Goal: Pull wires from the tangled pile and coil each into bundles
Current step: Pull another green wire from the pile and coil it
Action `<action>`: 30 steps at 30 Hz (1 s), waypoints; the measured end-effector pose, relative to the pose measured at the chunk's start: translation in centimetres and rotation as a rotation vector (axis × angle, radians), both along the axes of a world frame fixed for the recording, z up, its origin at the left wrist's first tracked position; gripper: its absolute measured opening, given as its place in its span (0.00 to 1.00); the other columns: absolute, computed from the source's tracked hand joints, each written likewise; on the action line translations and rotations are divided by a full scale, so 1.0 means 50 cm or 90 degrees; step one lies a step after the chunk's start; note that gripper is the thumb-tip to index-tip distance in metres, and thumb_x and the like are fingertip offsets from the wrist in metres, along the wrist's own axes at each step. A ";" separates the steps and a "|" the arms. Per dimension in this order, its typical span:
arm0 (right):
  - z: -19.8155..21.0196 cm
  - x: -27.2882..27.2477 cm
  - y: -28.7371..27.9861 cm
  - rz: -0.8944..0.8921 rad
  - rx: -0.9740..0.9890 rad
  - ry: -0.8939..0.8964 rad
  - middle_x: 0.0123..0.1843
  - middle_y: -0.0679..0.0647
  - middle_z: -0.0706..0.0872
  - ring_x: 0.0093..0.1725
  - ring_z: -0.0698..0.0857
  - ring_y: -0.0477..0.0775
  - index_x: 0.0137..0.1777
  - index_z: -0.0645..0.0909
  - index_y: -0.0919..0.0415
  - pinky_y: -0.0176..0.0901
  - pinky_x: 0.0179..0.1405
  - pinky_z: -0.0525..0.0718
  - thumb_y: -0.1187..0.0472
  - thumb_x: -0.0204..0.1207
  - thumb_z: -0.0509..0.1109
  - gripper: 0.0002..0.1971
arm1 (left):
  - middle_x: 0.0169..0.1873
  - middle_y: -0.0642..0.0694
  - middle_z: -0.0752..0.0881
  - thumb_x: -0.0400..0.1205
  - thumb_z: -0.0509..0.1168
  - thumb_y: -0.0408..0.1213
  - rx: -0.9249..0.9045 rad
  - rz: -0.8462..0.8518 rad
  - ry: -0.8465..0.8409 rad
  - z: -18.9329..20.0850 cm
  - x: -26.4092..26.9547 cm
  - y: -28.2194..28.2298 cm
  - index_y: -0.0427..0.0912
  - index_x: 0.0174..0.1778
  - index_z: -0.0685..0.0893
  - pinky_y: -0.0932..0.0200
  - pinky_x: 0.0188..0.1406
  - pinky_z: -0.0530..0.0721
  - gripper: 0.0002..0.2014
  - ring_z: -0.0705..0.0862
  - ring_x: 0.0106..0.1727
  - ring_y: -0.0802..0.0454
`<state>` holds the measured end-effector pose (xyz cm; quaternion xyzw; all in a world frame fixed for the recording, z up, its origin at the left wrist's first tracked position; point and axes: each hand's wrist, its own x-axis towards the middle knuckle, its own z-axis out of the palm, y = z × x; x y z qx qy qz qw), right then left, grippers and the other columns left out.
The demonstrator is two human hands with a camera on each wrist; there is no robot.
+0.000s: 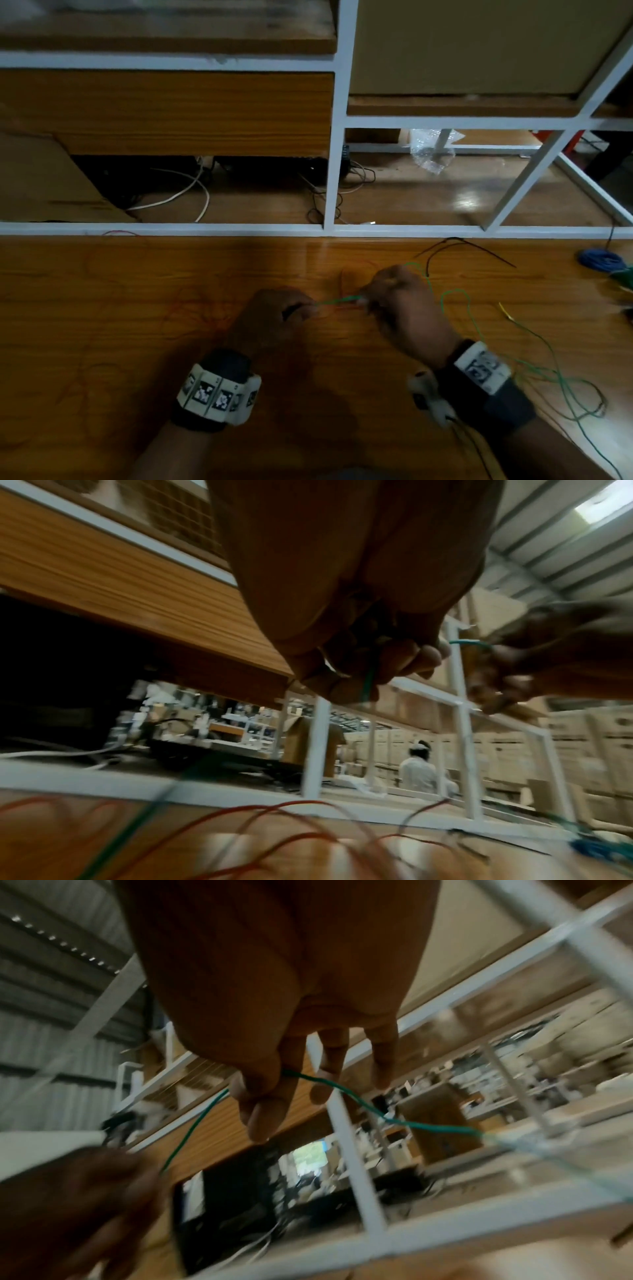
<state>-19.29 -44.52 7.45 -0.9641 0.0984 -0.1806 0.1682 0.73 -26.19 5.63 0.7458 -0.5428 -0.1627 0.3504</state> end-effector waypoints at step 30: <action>0.029 -0.199 -0.226 -0.176 -0.098 -0.076 0.47 0.51 0.94 0.62 0.82 0.66 0.52 0.93 0.53 0.63 0.61 0.83 0.54 0.81 0.66 0.13 | 0.40 0.55 0.92 0.85 0.68 0.37 0.132 -0.007 0.288 0.034 -0.108 -0.007 0.50 0.51 0.91 0.64 0.42 0.86 0.07 0.88 0.40 0.61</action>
